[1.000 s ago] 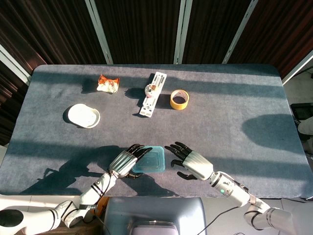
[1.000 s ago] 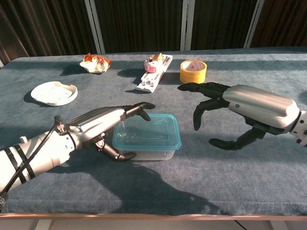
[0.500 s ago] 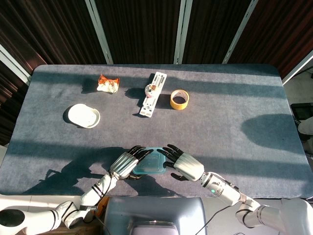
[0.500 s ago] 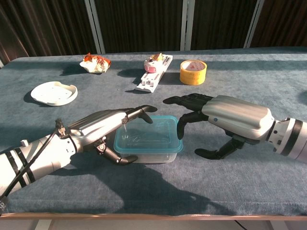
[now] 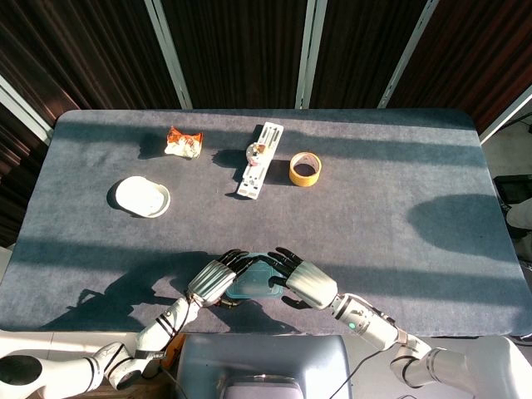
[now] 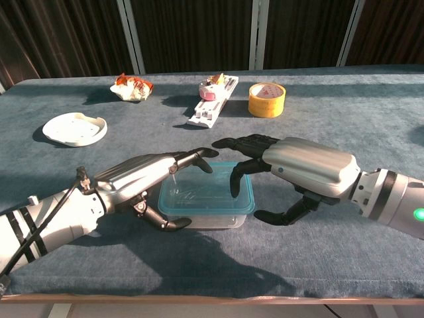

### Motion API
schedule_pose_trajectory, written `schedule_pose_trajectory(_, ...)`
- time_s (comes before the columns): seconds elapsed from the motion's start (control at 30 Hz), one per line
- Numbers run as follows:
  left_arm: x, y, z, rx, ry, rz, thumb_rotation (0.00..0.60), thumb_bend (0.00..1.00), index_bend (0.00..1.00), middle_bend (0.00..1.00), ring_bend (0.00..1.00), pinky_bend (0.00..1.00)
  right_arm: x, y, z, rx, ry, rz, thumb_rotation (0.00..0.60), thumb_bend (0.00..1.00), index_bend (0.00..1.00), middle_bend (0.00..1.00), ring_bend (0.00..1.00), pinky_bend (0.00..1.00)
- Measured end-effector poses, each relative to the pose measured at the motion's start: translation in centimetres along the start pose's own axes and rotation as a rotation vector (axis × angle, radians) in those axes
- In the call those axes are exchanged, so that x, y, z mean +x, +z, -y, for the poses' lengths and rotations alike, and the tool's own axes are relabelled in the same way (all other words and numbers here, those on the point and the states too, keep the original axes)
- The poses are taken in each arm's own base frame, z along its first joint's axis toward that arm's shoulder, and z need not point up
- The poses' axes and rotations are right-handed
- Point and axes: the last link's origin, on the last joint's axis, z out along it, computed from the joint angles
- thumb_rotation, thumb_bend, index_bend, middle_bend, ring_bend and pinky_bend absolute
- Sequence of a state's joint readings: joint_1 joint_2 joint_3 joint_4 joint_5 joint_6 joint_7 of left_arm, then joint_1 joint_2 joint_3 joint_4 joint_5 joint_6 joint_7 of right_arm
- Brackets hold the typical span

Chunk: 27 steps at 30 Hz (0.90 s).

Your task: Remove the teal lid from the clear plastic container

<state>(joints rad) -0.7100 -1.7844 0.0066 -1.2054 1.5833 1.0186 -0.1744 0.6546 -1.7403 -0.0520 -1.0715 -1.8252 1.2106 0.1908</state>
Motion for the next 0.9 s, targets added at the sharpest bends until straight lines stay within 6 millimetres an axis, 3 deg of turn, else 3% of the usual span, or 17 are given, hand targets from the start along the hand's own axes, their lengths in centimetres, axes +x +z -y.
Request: schedule_pose_trajectory(0.9,-0.4,-0.1,0.1,-0.002,-0.003,0.018,0.600,0.27,0.00,0.35,0.44,0.54,-0.2,0.7,0.8,0.011,0.014,0.007,0.600,0.46,0.55,0.08,0.00,0.00)
